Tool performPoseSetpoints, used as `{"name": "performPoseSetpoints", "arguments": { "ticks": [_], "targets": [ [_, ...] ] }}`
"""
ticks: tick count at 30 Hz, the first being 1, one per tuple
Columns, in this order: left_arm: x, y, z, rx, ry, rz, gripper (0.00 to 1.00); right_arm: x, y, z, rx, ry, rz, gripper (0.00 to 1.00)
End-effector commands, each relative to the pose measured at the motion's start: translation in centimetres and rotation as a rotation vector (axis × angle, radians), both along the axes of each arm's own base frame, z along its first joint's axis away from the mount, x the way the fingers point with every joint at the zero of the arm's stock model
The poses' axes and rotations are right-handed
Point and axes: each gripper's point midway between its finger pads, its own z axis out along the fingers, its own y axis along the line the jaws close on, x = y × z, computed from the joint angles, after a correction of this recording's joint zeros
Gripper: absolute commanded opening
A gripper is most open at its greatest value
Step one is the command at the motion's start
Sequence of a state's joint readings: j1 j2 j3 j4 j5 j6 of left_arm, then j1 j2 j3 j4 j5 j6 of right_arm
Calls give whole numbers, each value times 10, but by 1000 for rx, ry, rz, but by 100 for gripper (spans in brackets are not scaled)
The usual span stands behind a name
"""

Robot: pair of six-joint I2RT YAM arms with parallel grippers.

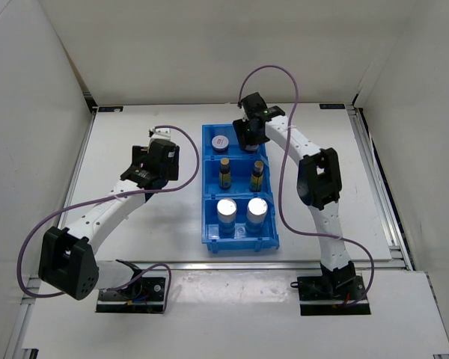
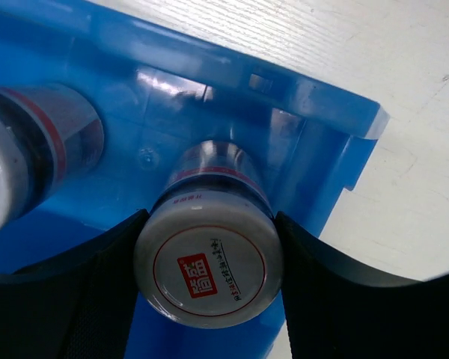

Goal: Organize the condiment bottles

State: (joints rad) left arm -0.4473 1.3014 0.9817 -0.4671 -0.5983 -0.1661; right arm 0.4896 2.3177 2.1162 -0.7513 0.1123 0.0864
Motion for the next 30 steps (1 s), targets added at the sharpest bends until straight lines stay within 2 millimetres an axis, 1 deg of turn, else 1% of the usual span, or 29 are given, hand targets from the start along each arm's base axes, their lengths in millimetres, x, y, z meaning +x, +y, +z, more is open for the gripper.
{"name": "performPoseSetpoints", "arguments": {
  "ticks": [1,2,3,5,6,7,9,10,11,12,14,15,16,17,18,19,20,21,22,23,24,25,26,28,29,30],
  "targets": [
    [7,-7,27,-49,-69,-8,99,21,10,40,63,-116,18,0],
    [7,-7,27,-49,-69,-8,99,21,10,35,59,-107,17,0],
    [7,-7,27,-49,-69,-8,99,21,10,35,59,-107,17,2],
    [7,-7,27,-49,-69,-8,99,23,11,33,59,-107,17,16],
    [7,-7,27,-49,-69,-8,99,21,10,32,54,-99,17,26],
    [7,-7,27,-49,-69,-8,99,22,8,32,47,-103,11,49],
    [7,-7,24,-46,-61,-8,99,21,4,43,42,-120,-10,70],
    [7,-7,24,-45,-61,-8,99,21,2,56,45,-144,-16,85],
    [7,-7,24,-45,-61,-8,99,22,1,64,45,-159,-22,91],
    [7,-6,24,-40,-64,-1,99,23,-3,72,38,-181,-35,99],
    [7,-6,24,-40,-64,-1,99,25,-9,105,46,-244,-67,99],
    [7,-6,24,-33,-61,-5,99,28,-13,117,41,-275,-85,99],
    [7,-4,28,-31,-72,1,99,26,-17,137,42,-311,-100,99],
    [7,-4,28,-31,-72,1,99,26,-24,148,27,-338,-124,99],
    [7,-4,28,-31,-72,1,99,25,-28,167,34,-372,-137,99],
    [6,-3,31,-35,-80,1,99,18,-34,189,46,-401,-156,99],
    [5,-3,34,-39,-89,2,99,11,-41,204,50,-414,-179,99],
    [4,-2,30,-35,-81,1,99,-3,-50,227,60,-444,-189,99],
    [3,0,35,-35,-94,9,99,-13,-57,235,56,-450,-196,99],
    [0,1,35,-37,-98,9,99,-34,-67,261,84,-482,-205,99],
    [0,1,35,-37,-98,9,99,-45,-73,265,85,-483,-206,99],
    [-1,1,39,-43,-109,9,99,-59,-75,264,100,-467,-183,99],
    [-2,0,42,-53,-116,2,99,-83,-85,255,94,-436,-170,99],
    [-2,-1,44,-70,-124,-2,99,-107,-95,245,96,-406,-174,99],
    [-3,-1,48,-76,-135,-2,99,-130,-106,233,91,-383,-182,99],
    [-5,-2,44,-78,-124,-10,99,-141,-114,228,86,-377,-196,99]
  ]
}}
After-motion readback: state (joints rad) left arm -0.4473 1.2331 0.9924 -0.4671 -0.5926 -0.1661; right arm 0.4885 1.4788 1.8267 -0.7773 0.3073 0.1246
